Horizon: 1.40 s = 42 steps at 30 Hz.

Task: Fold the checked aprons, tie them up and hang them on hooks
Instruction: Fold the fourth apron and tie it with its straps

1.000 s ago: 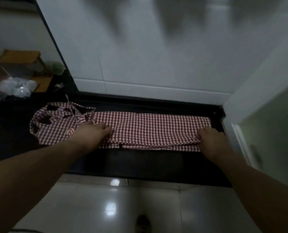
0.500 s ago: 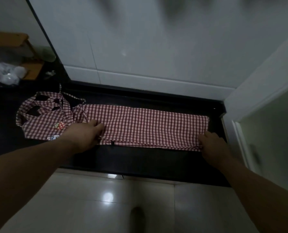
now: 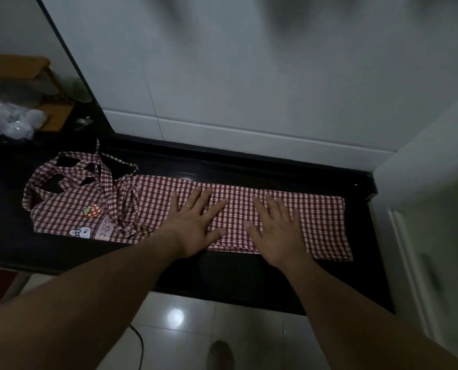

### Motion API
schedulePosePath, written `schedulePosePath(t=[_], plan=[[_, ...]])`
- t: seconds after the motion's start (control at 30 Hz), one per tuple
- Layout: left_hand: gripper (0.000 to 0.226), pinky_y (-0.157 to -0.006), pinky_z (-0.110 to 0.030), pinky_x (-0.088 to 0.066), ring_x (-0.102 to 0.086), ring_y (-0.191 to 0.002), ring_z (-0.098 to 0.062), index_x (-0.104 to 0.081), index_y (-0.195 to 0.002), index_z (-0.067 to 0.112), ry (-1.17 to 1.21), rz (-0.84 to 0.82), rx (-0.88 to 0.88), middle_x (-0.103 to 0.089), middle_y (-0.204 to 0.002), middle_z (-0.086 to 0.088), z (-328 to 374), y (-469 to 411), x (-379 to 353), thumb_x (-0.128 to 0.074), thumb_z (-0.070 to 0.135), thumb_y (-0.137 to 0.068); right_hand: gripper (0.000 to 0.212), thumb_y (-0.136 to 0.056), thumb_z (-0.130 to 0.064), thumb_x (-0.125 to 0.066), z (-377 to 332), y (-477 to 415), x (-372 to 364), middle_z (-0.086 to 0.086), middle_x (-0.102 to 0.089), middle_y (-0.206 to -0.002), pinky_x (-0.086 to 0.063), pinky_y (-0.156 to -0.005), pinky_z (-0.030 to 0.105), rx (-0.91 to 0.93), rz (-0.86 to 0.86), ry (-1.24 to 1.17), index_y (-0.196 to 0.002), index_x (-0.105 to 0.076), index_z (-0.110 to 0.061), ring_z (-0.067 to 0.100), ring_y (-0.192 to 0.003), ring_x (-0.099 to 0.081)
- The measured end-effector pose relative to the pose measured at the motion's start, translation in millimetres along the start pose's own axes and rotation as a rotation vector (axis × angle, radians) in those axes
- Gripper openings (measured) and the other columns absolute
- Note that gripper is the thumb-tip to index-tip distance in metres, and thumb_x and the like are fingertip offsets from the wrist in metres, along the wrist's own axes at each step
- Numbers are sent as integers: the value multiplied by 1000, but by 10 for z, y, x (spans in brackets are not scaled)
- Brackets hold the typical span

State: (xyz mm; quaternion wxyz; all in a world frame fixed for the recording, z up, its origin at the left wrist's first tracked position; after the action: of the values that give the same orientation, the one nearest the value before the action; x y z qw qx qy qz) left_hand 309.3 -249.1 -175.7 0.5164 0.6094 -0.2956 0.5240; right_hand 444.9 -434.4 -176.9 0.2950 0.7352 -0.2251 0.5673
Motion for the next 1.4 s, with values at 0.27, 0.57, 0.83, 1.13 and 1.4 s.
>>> schedulePosePath(t=[0.27, 0.57, 0.83, 1.13, 1.4], plan=[[76, -123, -63, 14, 28, -156, -21, 13, -163, 41, 124, 137, 80, 26, -169, 2, 138, 80, -195, -9, 78, -99, 71, -100, -68, -27, 346, 178, -92, 2, -17, -171, -5, -126, 59, -99, 80, 56, -162, -16, -35, 24, -159, -9], [63, -128, -56, -4, -27, -154, -22, -26, -162, 25, 161, 181, 99, -32, -166, -4, -615, 440, 178, -22, 55, -107, 60, -97, -51, -41, -590, -78, 12, 5, -41, -156, -24, -124, 51, 24, 65, 136, -150, -39, -24, 23, -146, -35], [51, -118, -58, -24, -60, -116, -27, -69, -112, 25, -211, 236, 287, -69, -116, -2, -2202, 1063, 296, -27, 51, -99, 59, -97, -57, -39, -1466, -301, -156, 0, -29, -164, -24, -123, 50, 225, -45, 130, -152, -34, -36, 20, -151, -27], [22, -86, -44, -35, -60, -95, -30, -69, -91, 22, -311, 268, 243, -71, -96, -4, -3347, 1548, 399, -61, 42, -95, 55, -92, -52, -49, -1827, -379, 50, 4, -39, -153, -29, -117, 53, 28, -103, 253, -141, -41, -29, 25, -138, -42], [35, -81, -40, -40, -59, -86, -22, -63, -86, 25, -143, 401, 46, -65, -88, 3, -3334, 1707, 593, -39, 47, -98, 12, -102, -38, -53, -2948, -476, 275, -9, -59, -98, -51, -82, 26, 227, -12, -174, -106, -59, -28, 5, -88, -58]])
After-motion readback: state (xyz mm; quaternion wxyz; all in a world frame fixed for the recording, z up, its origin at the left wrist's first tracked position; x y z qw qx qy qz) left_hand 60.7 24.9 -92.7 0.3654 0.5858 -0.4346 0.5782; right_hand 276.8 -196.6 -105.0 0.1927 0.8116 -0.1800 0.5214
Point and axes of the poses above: each hand's wrist, its own y-axis away from the middle knuckle, its own x-axis out of the back of the hand, z = x × y, the point moved 3 cm from there along -y, towards the middle knuckle
